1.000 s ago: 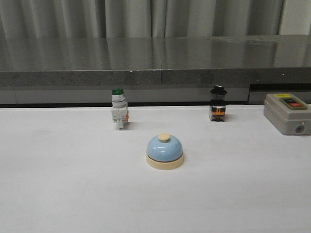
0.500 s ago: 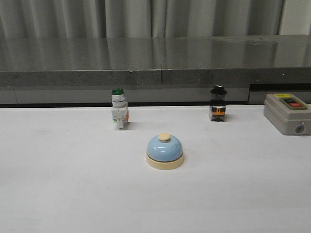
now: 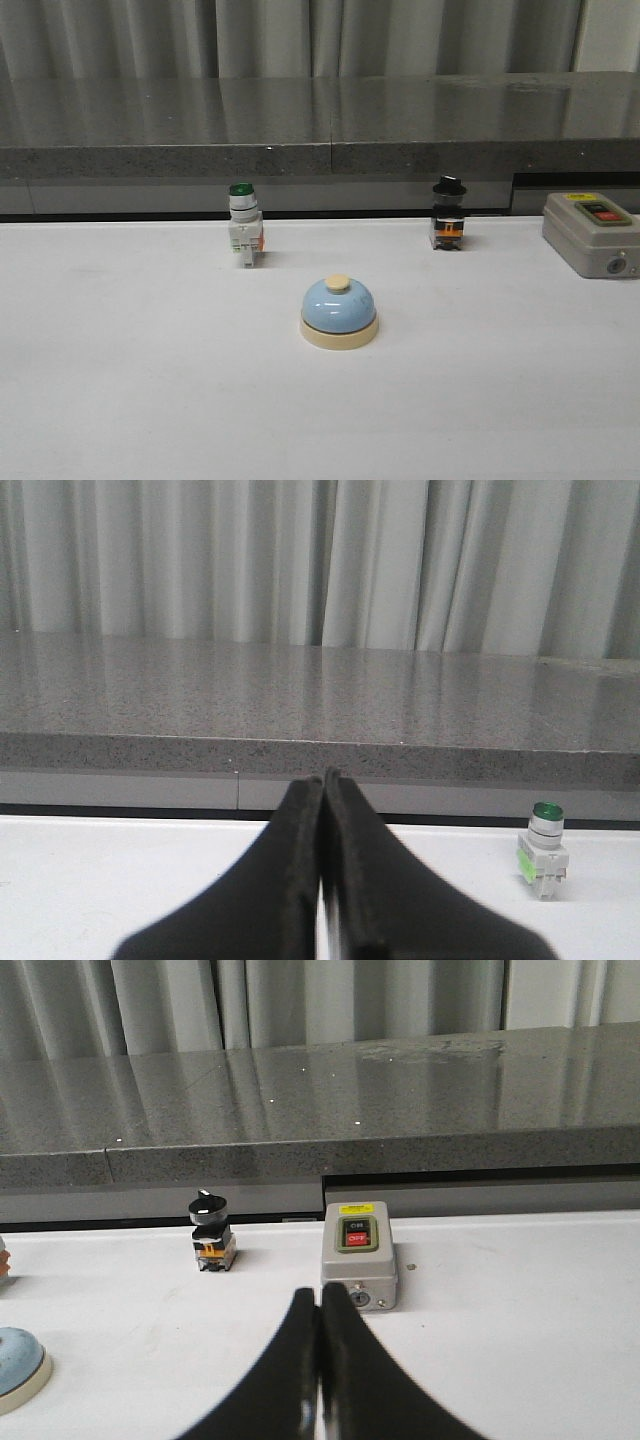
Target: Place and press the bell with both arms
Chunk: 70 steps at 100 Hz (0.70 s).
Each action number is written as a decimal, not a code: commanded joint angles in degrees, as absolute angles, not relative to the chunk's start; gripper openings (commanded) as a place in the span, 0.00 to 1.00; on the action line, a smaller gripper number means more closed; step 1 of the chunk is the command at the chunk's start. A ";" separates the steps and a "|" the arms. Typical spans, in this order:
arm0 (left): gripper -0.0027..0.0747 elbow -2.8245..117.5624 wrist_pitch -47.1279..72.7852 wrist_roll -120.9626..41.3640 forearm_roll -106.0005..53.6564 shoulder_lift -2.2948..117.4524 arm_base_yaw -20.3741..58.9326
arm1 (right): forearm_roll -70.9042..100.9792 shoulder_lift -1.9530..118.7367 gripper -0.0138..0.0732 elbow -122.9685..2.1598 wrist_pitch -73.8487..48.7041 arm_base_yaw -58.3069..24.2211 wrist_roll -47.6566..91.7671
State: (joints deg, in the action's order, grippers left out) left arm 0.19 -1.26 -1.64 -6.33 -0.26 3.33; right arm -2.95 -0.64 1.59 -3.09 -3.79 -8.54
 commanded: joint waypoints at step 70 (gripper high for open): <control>0.01 -3.03 -5.53 -1.22 -7.33 -2.05 3.30 | -2.91 -1.41 0.08 0.39 4.22 -3.52 -8.03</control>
State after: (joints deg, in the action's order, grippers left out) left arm 0.19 -1.26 -1.64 -6.77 -0.26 3.33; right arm -2.95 -0.64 1.59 -2.72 -3.79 -8.54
